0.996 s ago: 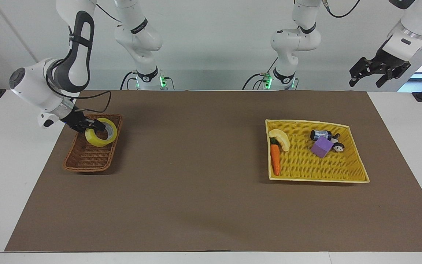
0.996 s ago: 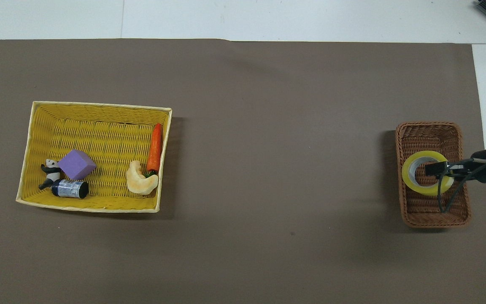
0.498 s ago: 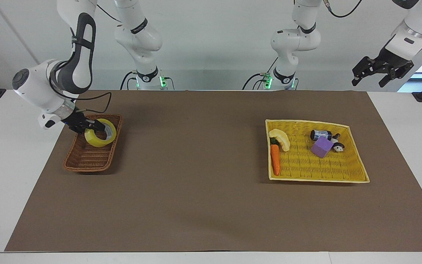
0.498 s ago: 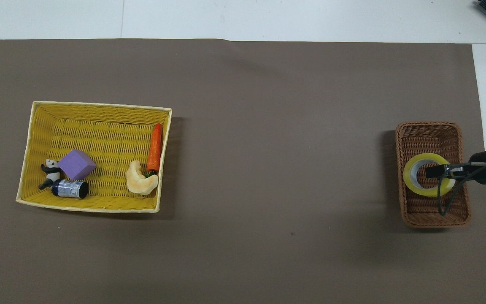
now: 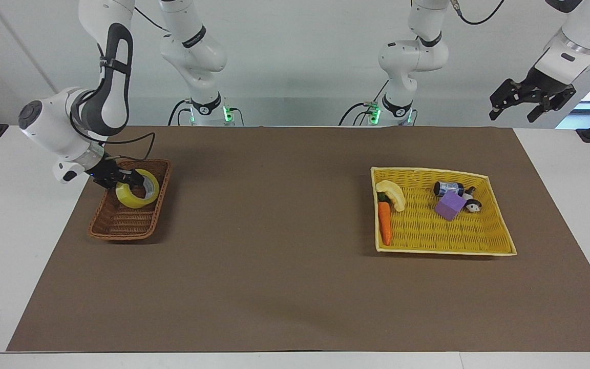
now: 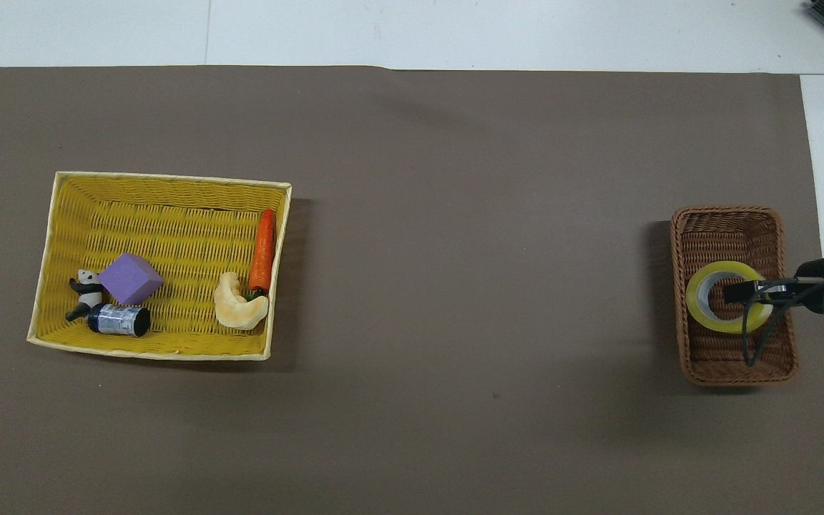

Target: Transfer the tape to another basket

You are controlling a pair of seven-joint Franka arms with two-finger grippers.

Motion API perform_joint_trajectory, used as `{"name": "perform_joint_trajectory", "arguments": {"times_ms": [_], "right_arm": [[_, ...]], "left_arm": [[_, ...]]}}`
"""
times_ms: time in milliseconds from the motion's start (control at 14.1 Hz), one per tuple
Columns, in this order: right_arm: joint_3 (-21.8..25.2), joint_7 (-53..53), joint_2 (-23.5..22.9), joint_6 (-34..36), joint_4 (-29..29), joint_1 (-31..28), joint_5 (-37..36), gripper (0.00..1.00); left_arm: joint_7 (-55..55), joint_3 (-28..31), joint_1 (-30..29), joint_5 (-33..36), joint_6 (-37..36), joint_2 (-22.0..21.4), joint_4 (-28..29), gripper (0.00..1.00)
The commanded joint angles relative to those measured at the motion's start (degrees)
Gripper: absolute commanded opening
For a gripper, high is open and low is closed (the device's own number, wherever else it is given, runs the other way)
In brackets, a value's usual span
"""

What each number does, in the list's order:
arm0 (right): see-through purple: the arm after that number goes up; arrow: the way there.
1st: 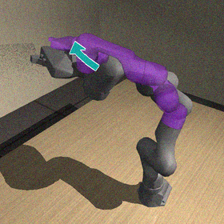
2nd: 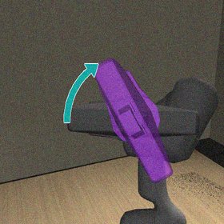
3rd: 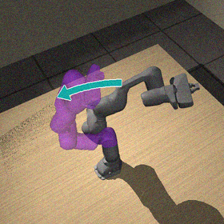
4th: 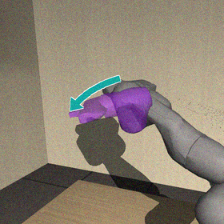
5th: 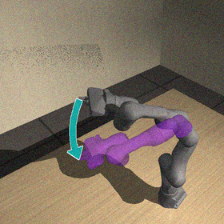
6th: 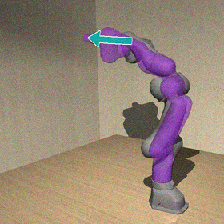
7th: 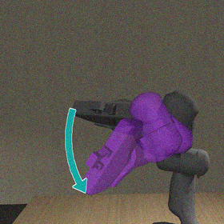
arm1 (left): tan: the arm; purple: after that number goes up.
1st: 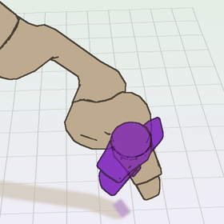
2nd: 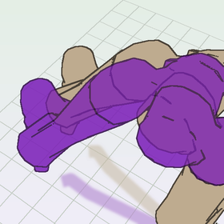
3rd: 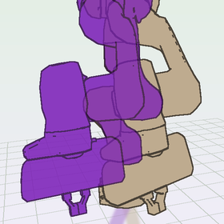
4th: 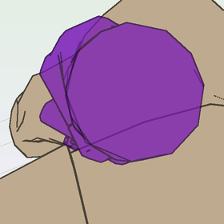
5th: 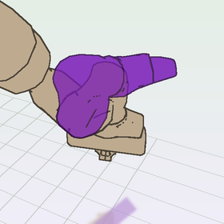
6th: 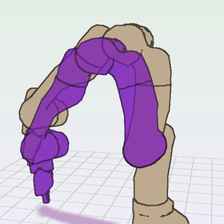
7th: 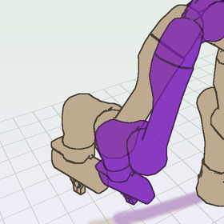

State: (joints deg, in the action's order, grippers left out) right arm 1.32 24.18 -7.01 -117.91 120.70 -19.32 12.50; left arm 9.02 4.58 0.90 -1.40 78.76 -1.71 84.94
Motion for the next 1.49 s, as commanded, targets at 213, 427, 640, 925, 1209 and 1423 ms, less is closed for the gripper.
{"name": "perform_joint_trajectory", "arguments": {"times_ms": [213, 427, 640, 925, 1209, 1423], "right_arm": [[-0.9, 0.3, -1.1, -0.7, -4.8, -0.5, -0.8, 1.00], [-0.9, -1.0, -0.6, 0.4, -8.5, 1.5, -0.9, 1.00], [-0.8, -3.9, 0.1, 0.8, -10.9, 4.2, -3.9, 1.00], [-0.8, -15.0, 1.7, 5.0, -14.5, 10.8, -9.0, 1.00], [-0.9, -29.0, 5.8, 10.8, -14.8, 18.8, -12.3, 1.00], [-0.8, -39.5, 8.8, 15.2, -14.4, 24.8, -12.6, 1.00]], "left_arm": [[0.7, -0.1, -0.3, 0.7, -1.1, 0.4, -1.0, 1.00], [0.7, -0.1, -0.3, 0.7, -1.1, 0.4, -1.0, 1.00], [0.7, -0.1, -0.3, 0.7, -1.1, 0.4, -1.1, 1.00], [0.7, -0.1, -0.3, 0.7, -1.1, 0.4, -1.1, 1.00], [0.7, -0.1, -0.3, 0.7, -1.1, 0.4, -1.0, 1.00], [0.7, -0.1, -0.3, 0.7, -1.1, 0.4, -1.1, 1.00]]}}
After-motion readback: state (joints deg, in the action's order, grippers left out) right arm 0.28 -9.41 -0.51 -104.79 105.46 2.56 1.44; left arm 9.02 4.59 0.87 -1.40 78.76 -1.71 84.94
